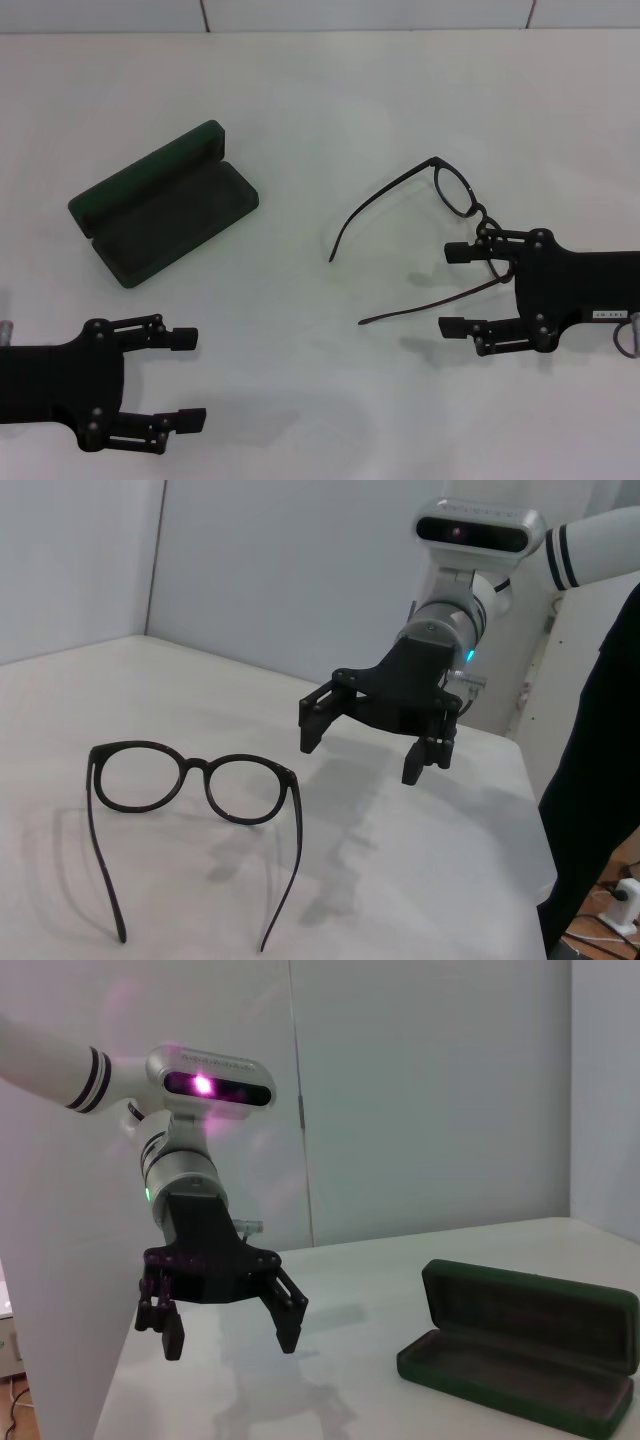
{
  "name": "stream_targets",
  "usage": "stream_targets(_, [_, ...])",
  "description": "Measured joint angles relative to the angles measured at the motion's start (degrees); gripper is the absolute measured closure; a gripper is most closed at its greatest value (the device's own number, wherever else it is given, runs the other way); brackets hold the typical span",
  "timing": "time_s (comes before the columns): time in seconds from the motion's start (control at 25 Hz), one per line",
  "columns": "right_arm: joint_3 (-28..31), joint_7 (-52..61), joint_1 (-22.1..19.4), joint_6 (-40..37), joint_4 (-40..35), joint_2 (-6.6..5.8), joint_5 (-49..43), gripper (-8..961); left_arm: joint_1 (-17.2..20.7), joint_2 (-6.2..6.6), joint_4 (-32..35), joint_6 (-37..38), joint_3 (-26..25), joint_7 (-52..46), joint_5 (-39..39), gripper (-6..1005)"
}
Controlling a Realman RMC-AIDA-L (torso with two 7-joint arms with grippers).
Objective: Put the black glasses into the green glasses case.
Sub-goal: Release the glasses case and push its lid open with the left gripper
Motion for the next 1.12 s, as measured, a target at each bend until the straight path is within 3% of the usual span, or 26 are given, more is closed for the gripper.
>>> stream_targets(0.52, [0.00,0.00,-0.09,0.00,0.01,0.08,-0.06,145,-0.09,0.00,0.13,-0.85,-0.12,-1.71,-0.22,139])
stream_targets(0.68, [-0.03,0.00,-0.16,0.01,0.01,0.09,-0.06,145,-1.12,-0.44,3.27,-1.21,-2.91,-10.72,-0.06,139])
stream_targets(0.88, [-0.23,0.00,-0.06,0.02,0.00,0.09,-0.11,146,-3.50,-0.80,12.61,-2.67,-6.31,-26.61,3.14,140])
stream_targets(1.12, [-0.44,0.00,-0.03,0.09,0.29,0.09,-0.16,147,-10.65,-1.35,25.91,-6.29,-6.74,-46.21,16.66,140])
